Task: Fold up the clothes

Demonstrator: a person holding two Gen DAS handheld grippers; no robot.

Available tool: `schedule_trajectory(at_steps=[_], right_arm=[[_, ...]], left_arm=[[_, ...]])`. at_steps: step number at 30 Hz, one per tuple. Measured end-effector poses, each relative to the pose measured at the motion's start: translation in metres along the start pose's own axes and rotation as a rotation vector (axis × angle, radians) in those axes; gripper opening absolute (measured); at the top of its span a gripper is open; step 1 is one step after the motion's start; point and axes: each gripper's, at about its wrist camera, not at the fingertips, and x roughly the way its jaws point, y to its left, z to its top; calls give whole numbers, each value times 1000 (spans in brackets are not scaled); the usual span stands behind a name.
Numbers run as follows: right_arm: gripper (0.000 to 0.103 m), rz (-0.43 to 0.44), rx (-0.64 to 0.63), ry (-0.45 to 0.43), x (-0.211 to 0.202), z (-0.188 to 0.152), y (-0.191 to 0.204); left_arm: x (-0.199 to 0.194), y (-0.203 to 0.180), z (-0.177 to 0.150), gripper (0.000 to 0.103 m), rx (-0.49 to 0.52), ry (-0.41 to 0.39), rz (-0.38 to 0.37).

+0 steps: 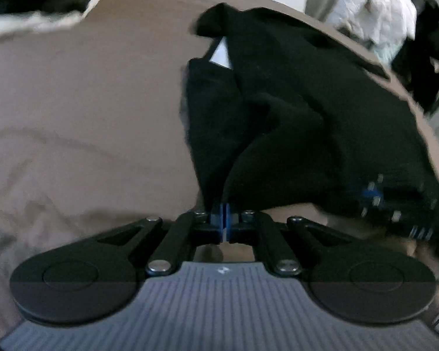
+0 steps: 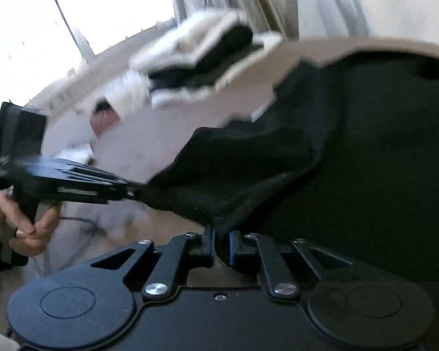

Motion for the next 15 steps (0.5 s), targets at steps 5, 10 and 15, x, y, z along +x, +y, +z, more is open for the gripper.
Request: schedule_trajectory(at_steps=[5,10,15], right_arm=[[12,51,49,-14,-11,1,-1],[15,48,77,59,3,-3,-5],[39,35,127,54,-15,6,-9]], left_arm=[[-4,5,-3,2,-3,44,-7],[-17,8,-3,2,8,7,-25],[-54,16,11,29,-64,-152,-102]])
